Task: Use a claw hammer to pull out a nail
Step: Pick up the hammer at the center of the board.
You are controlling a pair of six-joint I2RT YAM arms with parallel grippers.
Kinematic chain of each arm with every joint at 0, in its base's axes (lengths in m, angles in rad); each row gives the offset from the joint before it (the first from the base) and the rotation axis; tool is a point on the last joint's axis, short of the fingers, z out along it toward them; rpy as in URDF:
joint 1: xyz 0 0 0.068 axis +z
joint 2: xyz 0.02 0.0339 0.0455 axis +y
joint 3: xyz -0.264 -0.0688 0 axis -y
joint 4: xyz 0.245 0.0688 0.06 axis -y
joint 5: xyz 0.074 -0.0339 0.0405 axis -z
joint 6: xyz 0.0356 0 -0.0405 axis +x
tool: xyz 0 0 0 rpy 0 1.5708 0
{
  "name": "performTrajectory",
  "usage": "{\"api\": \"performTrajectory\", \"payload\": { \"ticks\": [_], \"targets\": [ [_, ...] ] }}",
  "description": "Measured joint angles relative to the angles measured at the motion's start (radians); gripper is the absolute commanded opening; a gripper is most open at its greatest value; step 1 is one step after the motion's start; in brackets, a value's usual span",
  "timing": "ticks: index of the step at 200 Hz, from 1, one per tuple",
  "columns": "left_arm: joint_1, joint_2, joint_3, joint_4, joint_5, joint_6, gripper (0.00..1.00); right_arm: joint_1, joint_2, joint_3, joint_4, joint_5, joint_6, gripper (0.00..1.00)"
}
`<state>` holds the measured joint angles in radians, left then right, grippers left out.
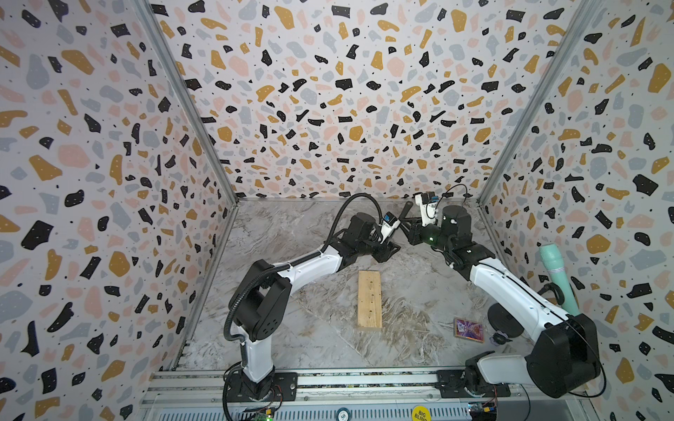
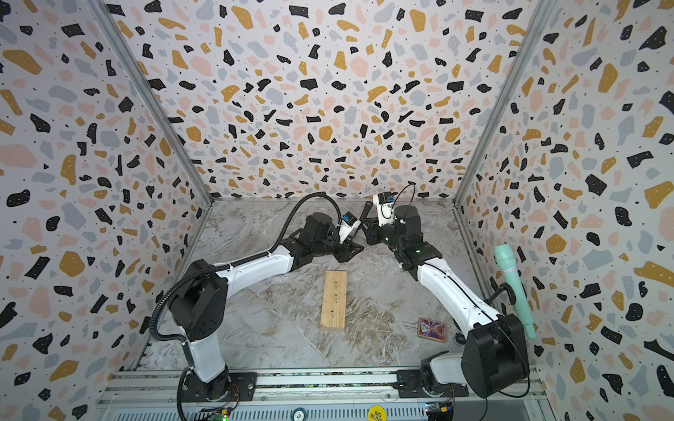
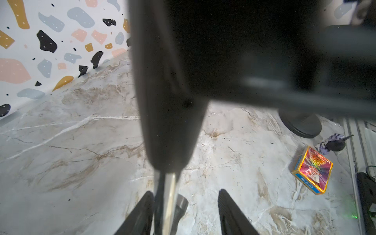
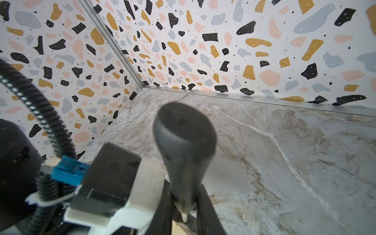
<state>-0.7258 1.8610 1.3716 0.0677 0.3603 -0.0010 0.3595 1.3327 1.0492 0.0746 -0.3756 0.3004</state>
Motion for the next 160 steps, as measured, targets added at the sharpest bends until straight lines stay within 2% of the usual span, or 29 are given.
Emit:
{"api": "performTrajectory", "payload": {
  "ticks": [32, 101, 128, 160],
  "targets": [
    [0.0, -0.004, 0.0, 0.0, 0.008, -0.003, 0.19, -0.019, -0.01, 0.0, -0.005, -0.029, -0.008, 0.0],
    [0.0, -0.04, -0.019, 0.032, 0.041, -0.045, 0.0, -0.043, -0.047, -0.015, 0.029, -0.083, 0.007, 0.0],
    [-0.003, -0.053, -0.04, 0.057, 0.043, -0.082, 0.0, -0.044, -0.05, -0.024, 0.047, -0.093, 0.015, 0.0],
    [-0.017, -0.066, -0.058, 0.07, -0.003, -0.127, 0.0, -0.044, -0.05, -0.032, 0.062, -0.099, 0.028, 0.21]
  ]
}}
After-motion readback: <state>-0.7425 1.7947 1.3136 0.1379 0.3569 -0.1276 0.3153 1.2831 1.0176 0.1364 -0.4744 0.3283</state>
